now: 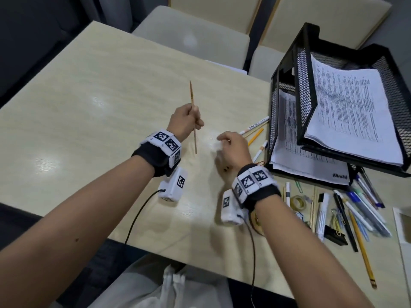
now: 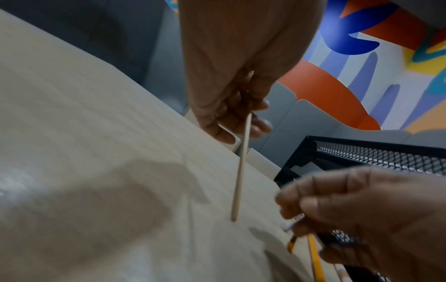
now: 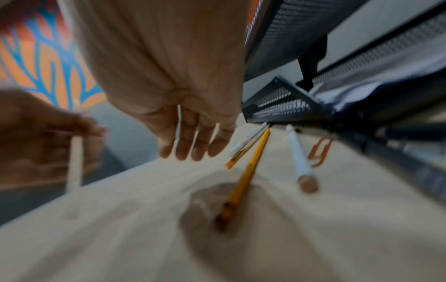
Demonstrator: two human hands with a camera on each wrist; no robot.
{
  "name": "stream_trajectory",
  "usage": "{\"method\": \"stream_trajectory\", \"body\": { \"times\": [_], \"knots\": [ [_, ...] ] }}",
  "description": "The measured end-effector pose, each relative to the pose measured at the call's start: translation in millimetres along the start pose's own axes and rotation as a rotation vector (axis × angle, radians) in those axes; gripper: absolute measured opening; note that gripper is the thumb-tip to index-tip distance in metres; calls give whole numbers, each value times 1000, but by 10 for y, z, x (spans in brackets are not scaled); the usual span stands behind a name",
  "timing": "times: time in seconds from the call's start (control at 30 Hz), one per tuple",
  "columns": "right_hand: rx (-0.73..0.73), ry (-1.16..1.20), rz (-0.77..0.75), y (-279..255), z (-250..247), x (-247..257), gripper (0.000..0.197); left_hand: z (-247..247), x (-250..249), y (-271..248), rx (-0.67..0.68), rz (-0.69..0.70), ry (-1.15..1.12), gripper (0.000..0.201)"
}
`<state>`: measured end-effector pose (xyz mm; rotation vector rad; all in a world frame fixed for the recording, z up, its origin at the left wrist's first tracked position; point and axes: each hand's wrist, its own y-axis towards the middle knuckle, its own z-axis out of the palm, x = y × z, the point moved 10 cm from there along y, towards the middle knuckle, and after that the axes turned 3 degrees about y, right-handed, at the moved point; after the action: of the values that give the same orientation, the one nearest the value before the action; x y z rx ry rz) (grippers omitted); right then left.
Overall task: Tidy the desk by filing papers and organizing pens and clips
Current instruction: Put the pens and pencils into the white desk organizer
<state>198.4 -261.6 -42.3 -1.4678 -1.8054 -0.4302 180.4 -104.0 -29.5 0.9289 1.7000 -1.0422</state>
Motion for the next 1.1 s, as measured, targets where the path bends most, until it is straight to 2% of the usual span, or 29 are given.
{"method": "stream_trajectory", "body": {
  "times": [0.1, 0.17, 0.27, 0.33, 0.43, 0.53, 0.6, 0.63, 0.77, 0.83, 0.93, 1.0, 1.03, 1.1],
  "knots": [
    [-69, -245, 70, 138, -310, -261, 36, -168, -27, -12, -70, 17, 85, 37],
    [-11, -411, 3, 194, -295, -277, 37, -195, -43, -61, -56, 46, 148, 31],
    [66, -604, -79, 160, -139, -238, 30, -198, 42, -117, -36, 16, 177, 15],
    [94, -666, -110, 123, -48, -205, 26, -192, 134, -141, -7, -23, 176, 15],
    [248, -760, -235, -13, 194, -101, 25, -189, 316, -152, 23, -120, 162, 27],
    [382, -875, -361, -219, 383, 24, 25, -169, 456, -207, 31, -206, 46, 30],
    [322, -802, -432, -287, 362, 198, 21, -108, 495, -274, 58, -247, -75, 29],
    [242, -665, -456, -298, 284, 330, 18, -49, 495, -296, 95, -253, -107, 29],
    [-193, -25, -515, -360, -335, 847, 7, 222, 341, -397, 297, -172, -22, 41],
    [-339, 200, -473, -343, -621, 975, 5, 379, 199, -438, 407, -79, 28, 41],
    [-331, 506, -277, -48, -757, 853, 25, 491, 89, -459, 458, -30, 7, 32],
    [-256, 531, -136, 221, -701, 665, 28, 411, 150, -388, 367, -96, -93, 30],
    [-215, 409, -96, 357, -664, 582, 26, 334, 200, -351, 308, -129, -93, 31],
    [-121, -49, -49, 562, -602, 392, 25, 190, 293, -325, 242, -150, 19, 30]
  ]
}}
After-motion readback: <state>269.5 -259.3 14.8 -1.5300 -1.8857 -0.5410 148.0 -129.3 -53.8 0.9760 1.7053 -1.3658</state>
